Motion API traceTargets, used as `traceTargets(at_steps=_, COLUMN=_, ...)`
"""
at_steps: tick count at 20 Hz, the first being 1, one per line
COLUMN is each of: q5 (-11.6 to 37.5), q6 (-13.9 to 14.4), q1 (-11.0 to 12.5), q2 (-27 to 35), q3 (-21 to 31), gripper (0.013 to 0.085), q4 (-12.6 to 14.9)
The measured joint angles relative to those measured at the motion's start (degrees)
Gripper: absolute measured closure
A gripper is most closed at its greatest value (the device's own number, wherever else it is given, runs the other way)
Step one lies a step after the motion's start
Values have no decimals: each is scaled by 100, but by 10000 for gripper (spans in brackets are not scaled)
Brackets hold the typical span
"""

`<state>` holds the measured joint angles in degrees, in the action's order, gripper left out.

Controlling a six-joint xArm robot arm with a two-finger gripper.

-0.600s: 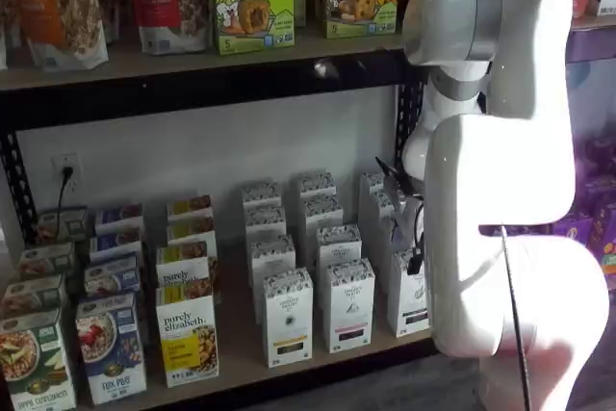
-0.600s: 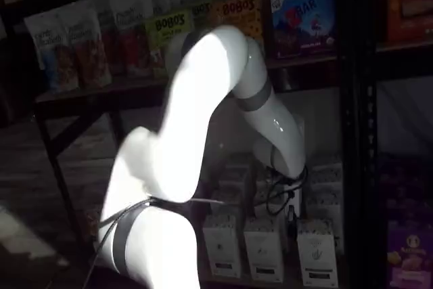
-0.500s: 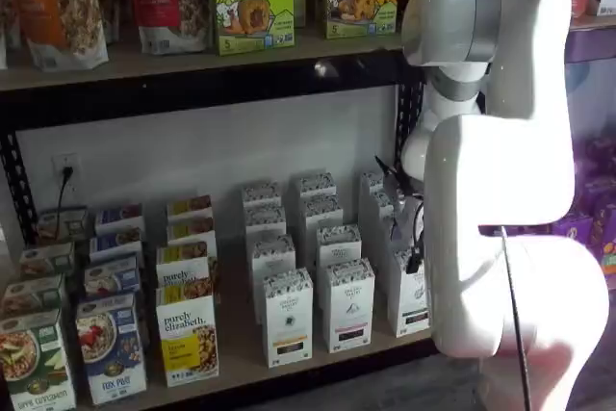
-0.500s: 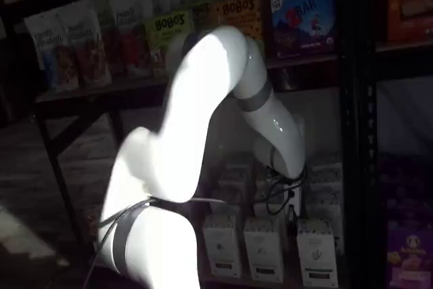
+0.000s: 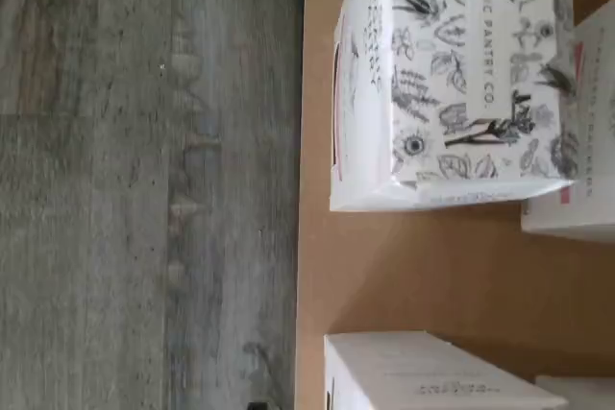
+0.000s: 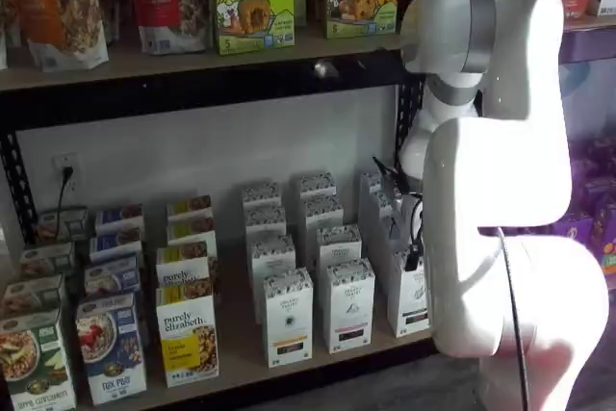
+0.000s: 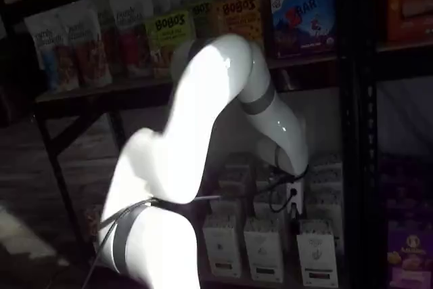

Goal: Pick up the white box with a green strip in the middle, on the bottom shelf, the sixth box from the left

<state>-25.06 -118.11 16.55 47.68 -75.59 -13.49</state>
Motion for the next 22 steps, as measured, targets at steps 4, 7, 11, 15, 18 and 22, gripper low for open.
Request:
traceTargets(at_steps=4, q5=-75, q6=246, q1=44, q2=242, q3=-300, gripper=130, q4=325)
traceTargets(at_steps=7, q5=-111, q6=457, q1=60, q2=462, q3=-549, gripper=130, q4=583)
traceTargets(at_steps=11, q5=-277, q6=648, q1=75, q2=720, q3=-883, gripper=130, q4=812)
traceTargets(at_steps=15, q5=-321, q6=690, q1=99, q2=959, q3=-1159, gripper=130, q4=884)
traceTargets(at_steps=18, q5=-336, q6=796, q1=111, q2=1071, q3=-1294, gripper=130, q4=1019)
traceTargets(at_steps=22, q5=-488, q6=1142, q1=120, q2=1219, q3=-1515, gripper=130, q4=1427)
